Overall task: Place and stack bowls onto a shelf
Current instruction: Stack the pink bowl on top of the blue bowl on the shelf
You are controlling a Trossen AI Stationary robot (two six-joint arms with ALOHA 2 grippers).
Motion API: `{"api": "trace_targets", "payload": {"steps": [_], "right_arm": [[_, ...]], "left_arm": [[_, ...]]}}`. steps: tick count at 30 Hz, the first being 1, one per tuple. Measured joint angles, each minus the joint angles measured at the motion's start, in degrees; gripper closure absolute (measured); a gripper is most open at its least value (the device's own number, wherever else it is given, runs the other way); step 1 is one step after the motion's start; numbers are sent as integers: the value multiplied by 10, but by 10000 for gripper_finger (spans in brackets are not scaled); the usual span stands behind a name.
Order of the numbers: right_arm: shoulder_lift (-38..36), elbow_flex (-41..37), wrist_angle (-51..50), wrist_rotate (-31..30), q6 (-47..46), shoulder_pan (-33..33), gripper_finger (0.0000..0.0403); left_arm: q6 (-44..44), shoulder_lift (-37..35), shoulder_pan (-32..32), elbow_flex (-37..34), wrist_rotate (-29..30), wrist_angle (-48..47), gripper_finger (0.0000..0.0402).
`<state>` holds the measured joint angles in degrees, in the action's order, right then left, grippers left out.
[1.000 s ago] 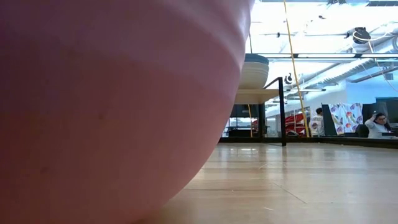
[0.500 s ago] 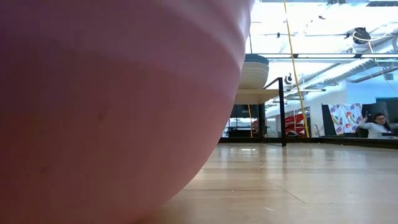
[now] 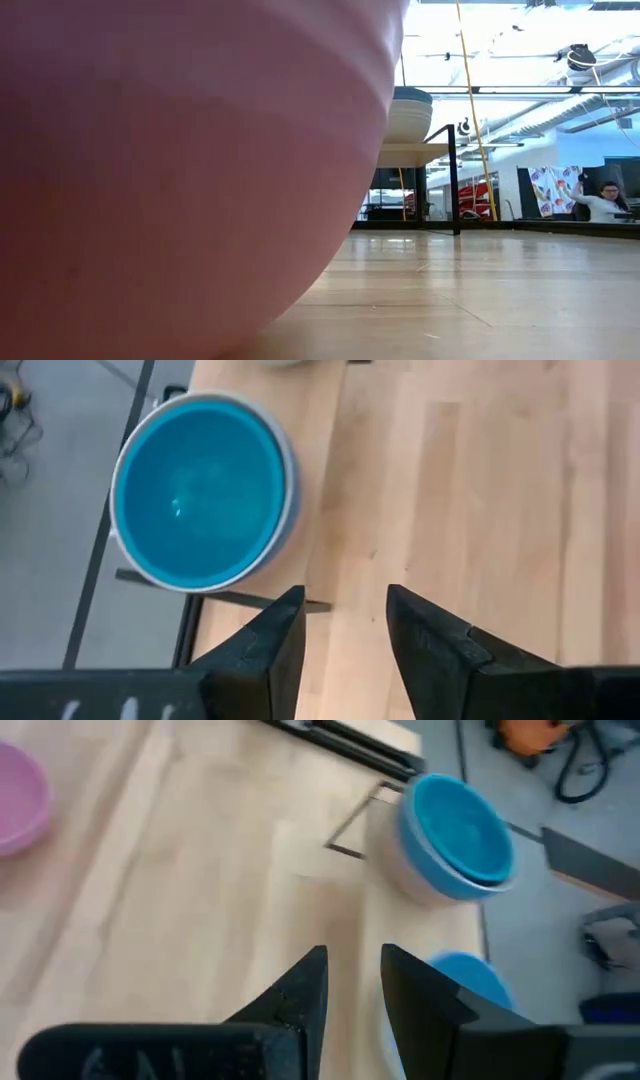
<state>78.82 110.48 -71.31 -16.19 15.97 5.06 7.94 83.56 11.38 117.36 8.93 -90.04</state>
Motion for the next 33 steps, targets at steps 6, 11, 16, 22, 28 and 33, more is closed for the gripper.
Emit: {"api": "trace_targets", "payload": {"steps": [6,11,16,22,28,33], "right_arm": [[40,0,22,0,-93,56,314],[72,0,50,62,-140,82,314],[97,0,87,93,-172,92,314],[137,0,91,105,-209,93,314],[189,0,127,106,-228,96,314],[241,0,169,140,-255,105,314]], "left_arm": [[-16,-47,-44,-49,-1,2,254],[-99,-103,-71,-167,1,0,254],[-206,-147,-110,-281,1,2,254],[-297,-179,-168,-379,2,30,254],[-306,-202,-219,-442,17,93,254],[-319,-218,-248,-478,52,148,254]]}}
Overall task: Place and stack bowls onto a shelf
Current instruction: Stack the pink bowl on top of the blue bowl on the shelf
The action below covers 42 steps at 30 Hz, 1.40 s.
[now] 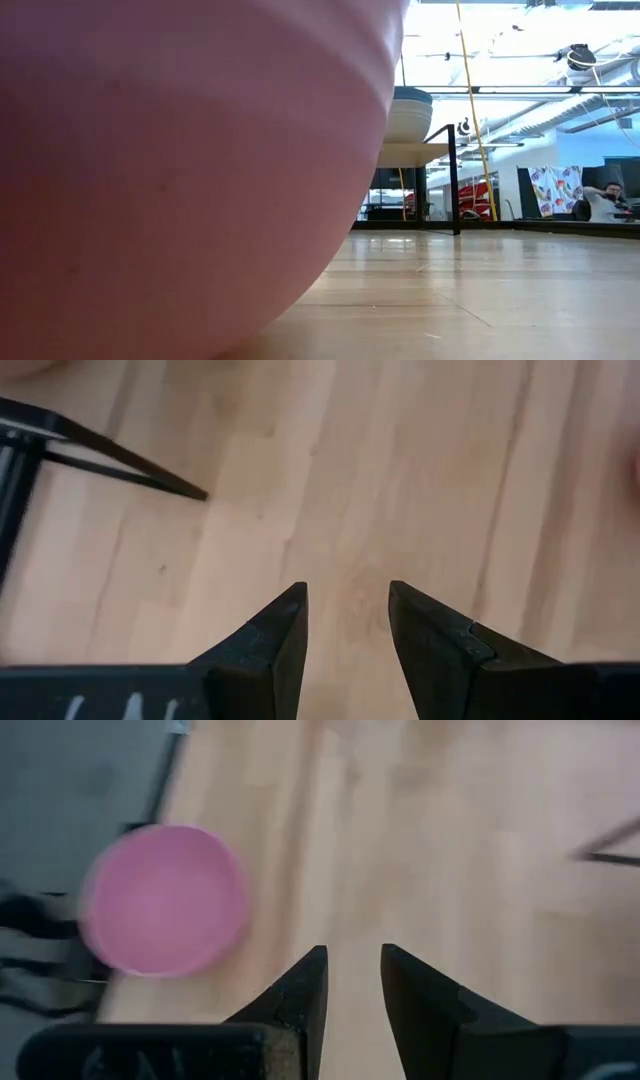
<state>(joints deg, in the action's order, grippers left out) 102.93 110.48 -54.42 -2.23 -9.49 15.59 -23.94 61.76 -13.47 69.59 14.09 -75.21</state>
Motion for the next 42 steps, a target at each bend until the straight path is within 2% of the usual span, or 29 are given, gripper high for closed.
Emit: {"api": "trace_targets", "payload": {"steps": [5,13,23,29,42], "right_arm": [[49,0,51,52,-38,3,314],[111,0,88,55,-54,18,314],[161,0,101,56,-136,34,314],[189,0,130,98,-154,39,314],[221,0,155,114,-191,49,314]], "left_arm": [[-19,-8,-33,-20,0,4,254],[-29,-13,-81,-30,0,4,254],[-22,-13,-120,-30,0,5,254],[-21,-13,-136,-30,0,5,254],[-22,-13,-161,-30,0,5,254]]}}
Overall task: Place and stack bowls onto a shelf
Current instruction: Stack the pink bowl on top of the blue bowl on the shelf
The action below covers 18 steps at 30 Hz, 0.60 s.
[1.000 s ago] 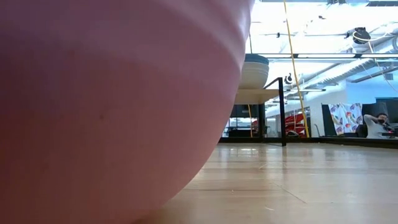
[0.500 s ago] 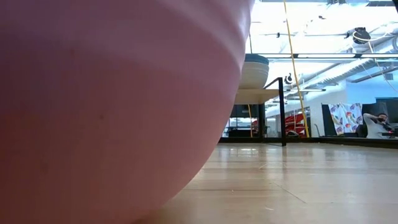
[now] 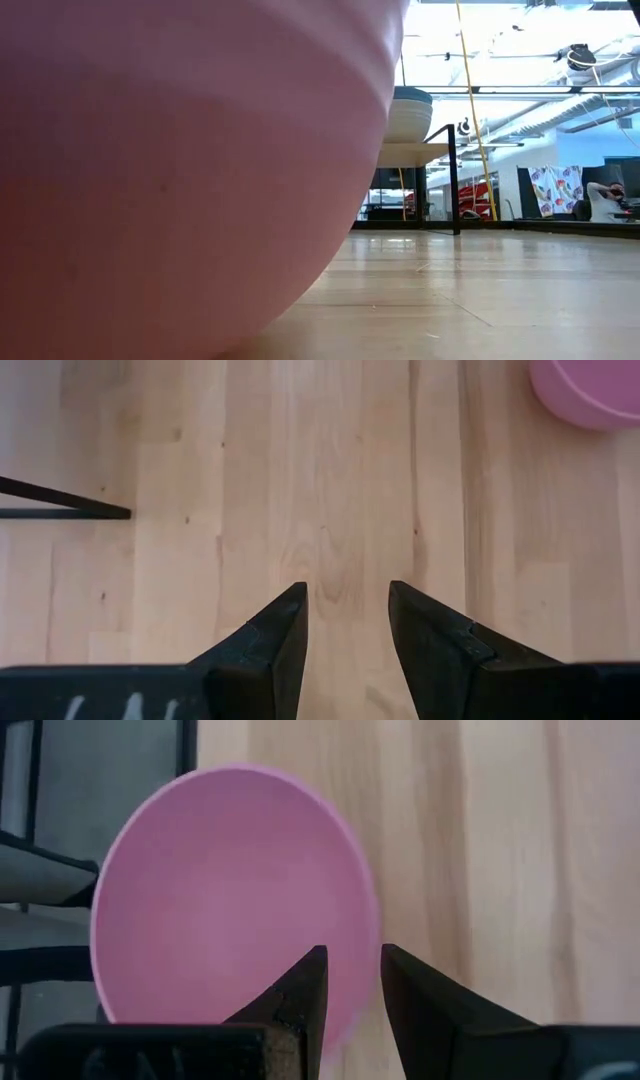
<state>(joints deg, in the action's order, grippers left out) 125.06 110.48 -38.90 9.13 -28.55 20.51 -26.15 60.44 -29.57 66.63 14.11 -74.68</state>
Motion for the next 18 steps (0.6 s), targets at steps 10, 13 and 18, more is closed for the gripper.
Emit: {"api": "trace_targets", "payload": {"steps": [10,13,18], "right_arm": [[15,-14,14,-1,-6,2,314],[14,-41,39,-1,-8,2,314],[14,-83,91,1,-11,3,314]], "left_arm": [[-4,0,-13,0,0,0,254],[-10,0,-14,0,0,4,254],[-8,0,-14,0,0,17,254]]}}
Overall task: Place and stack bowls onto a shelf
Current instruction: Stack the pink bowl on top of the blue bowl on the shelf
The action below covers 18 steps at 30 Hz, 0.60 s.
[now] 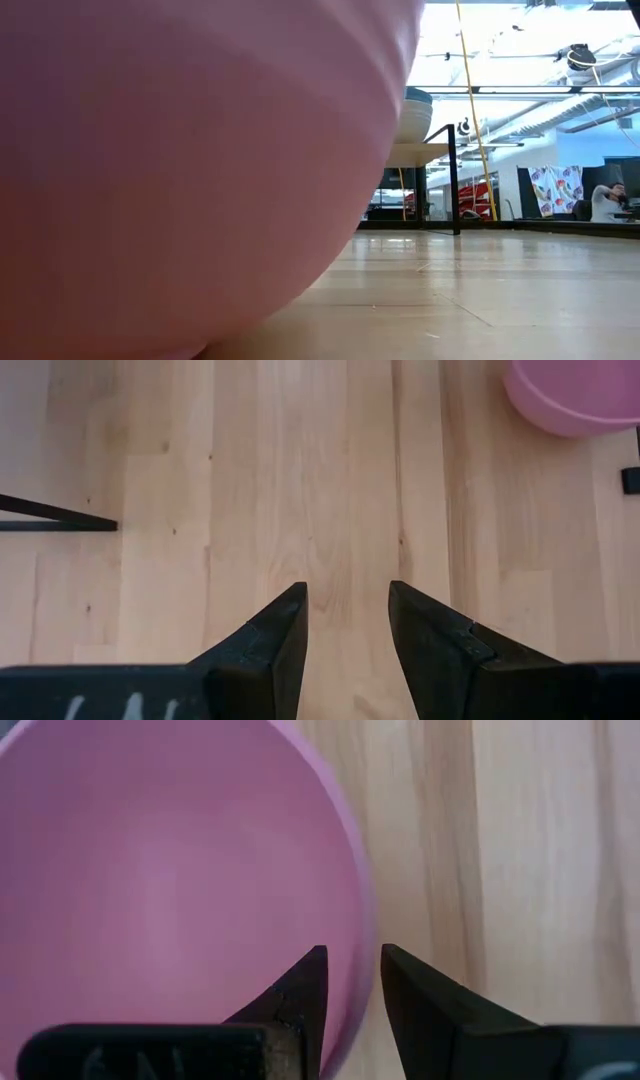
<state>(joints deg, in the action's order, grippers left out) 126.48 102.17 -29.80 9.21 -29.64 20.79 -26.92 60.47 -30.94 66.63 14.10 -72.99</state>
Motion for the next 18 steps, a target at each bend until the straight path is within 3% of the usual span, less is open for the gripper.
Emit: {"api": "trace_targets", "payload": {"steps": [5,10,18], "right_arm": [[1,-20,35,14,-11,0,324],[0,-21,49,15,-1,-1,392],[-11,-22,33,31,1,-4,401]], "left_arm": [[0,0,0,0,0,0,254],[2,0,0,0,0,0,254],[2,0,0,0,0,0,254]]}}
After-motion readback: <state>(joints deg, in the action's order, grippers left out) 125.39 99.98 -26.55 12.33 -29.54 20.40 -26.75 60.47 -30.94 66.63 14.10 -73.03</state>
